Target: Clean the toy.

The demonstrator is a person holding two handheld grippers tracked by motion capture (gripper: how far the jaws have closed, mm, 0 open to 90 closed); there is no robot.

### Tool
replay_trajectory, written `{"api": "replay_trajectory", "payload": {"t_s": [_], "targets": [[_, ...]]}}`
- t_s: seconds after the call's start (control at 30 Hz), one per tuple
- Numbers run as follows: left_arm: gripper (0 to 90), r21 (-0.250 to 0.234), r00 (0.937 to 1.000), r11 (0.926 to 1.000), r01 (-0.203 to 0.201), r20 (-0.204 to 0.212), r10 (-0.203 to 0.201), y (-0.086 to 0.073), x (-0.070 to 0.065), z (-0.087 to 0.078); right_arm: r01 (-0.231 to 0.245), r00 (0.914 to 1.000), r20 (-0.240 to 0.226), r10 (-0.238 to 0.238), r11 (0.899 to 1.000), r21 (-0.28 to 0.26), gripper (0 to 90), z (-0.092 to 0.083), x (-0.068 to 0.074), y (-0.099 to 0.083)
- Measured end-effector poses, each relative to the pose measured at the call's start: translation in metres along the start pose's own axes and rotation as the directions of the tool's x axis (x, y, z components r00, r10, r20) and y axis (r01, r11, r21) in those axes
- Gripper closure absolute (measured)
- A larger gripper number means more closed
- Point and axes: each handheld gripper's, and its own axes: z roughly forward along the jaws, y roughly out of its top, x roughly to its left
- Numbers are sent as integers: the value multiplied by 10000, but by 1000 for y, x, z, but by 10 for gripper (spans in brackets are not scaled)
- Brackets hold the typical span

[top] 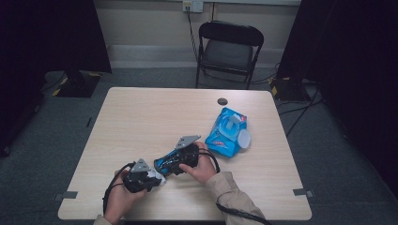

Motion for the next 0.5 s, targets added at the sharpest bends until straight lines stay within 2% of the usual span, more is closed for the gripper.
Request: {"api": "replay_trajectory", "payload": {"t_s": [0.07, 0.13, 0.27, 0.5], "targets": [[851, 22, 9997, 10000, 32, 245, -32, 1, -3, 1, -3, 10000, 6, 3, 10000, -13, 128, 0, 0, 0], [851, 151, 9994, 9998, -84, 348, 79, 2, -7, 2, -6, 10000, 5, 6, 10000, -31, 128, 0, 0, -1], [851, 284, 9988, 9996, 21, 498, -35, 5, -9, -2, -7, 10000, 19, 7, 9999, -157, 128, 0, 0, -2], [851, 361, 9982, 9988, 320, 486, -338, 3, 1, -21, -5, 10000, 62, 7, 9993, -379, 128, 0, 1, -5]]}}
